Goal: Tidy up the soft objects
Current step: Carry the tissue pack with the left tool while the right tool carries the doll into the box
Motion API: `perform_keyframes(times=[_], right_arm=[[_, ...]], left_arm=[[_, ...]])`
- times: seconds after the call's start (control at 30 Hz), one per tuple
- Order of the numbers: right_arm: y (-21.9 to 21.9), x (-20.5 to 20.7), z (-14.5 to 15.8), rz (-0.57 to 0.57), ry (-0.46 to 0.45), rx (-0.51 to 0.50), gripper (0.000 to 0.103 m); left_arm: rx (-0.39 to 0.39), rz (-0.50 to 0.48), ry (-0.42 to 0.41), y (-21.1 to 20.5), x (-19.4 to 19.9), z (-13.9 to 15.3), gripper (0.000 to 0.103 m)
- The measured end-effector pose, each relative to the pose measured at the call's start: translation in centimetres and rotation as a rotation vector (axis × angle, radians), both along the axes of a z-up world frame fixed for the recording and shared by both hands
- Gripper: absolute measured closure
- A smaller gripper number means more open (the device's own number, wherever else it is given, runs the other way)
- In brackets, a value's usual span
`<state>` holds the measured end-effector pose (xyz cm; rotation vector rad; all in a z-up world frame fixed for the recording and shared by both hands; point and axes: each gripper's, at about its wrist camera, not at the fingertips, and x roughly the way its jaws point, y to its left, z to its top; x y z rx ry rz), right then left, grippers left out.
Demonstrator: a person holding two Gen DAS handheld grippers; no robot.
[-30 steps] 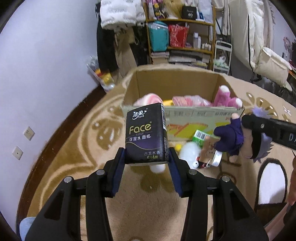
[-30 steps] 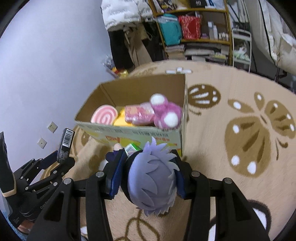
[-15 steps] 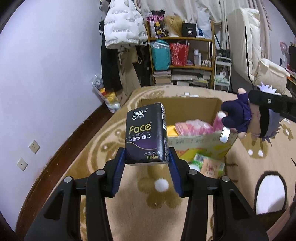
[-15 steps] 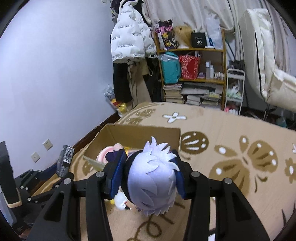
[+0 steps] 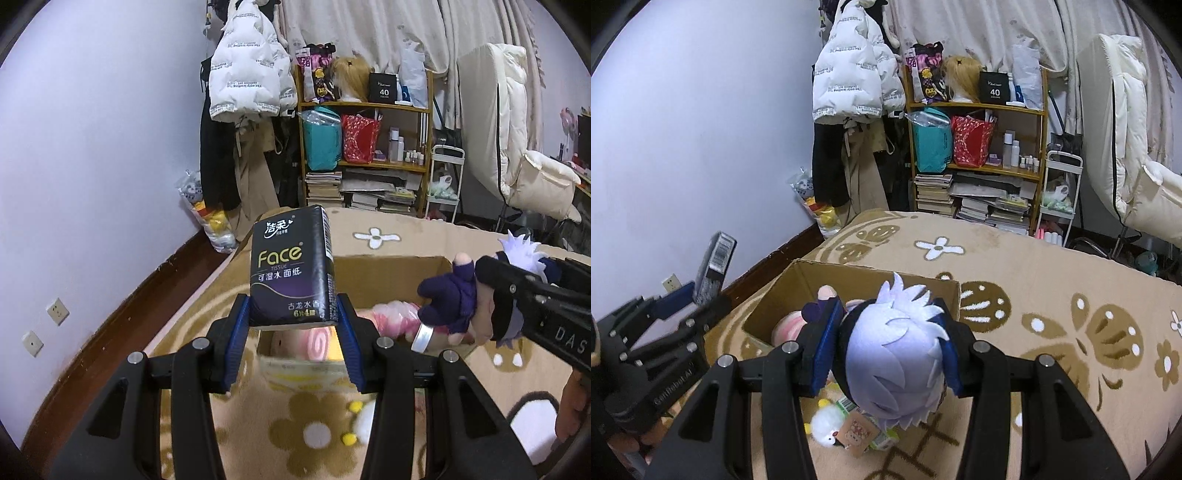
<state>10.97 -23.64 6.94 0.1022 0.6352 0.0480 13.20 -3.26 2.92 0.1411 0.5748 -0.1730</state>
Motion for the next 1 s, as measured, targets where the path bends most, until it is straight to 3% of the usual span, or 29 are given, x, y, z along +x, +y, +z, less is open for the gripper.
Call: perform_keyframes(times=[0.37,0.57,0.87,1.0], right_arm=[[-0.5,2.8,-1.0,0.002,0.005,-0.019,0.051],[-0.4,4.2,-1.8,0.014,0.005,-0.025,0.05],[-0.5,6.2,-4.4,0.024,0.059,0.001,0.049],[-0.9,6.3,-4.6,0.026,0.059,0.02,0.048]], left_arm=[[0.061,-0.036,-0.006,-1.7,3.8,-1.0,0.059],[0.013,-0.13,0.095,-2.0,5.2,-3.0,0.059],[0.048,-0.134,0.151,-2.8,6.2,-5.3,0.058],[0.053,-0.113,0.161,-2.5,6.4,-5.8,0.045]])
